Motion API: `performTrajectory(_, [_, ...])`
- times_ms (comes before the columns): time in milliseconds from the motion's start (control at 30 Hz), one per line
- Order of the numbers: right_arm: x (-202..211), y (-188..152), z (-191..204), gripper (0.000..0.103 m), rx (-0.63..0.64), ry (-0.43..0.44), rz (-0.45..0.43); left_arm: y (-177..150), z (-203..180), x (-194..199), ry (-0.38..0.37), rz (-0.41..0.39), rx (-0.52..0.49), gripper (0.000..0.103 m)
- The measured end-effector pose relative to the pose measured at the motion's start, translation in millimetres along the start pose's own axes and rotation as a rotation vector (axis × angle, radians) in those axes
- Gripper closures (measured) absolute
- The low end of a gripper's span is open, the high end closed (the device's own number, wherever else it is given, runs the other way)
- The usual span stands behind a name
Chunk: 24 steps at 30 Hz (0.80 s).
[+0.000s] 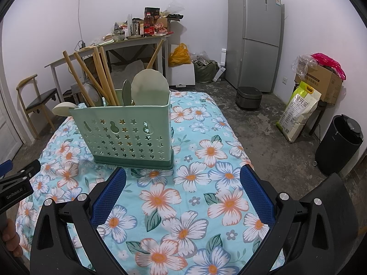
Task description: Organize utensils
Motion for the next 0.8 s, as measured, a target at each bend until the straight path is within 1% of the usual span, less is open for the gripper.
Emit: performTrajectory(800, [0.0,-0.4,0.8,0.006,-0.001,0.005,0.001,0.1,0.3,0.1,0.001,-0.001,0.001,0.008])
Point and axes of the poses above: each gripper's, at about its wrist camera, not at the fingertips, and x roughly against the way its jaws point, z to its left, y to its top, the point moved 5 cm from there along -x, roughly the way its jaws point, and after that the axes turned 2 degrees about -y, right-handed, at the moved point
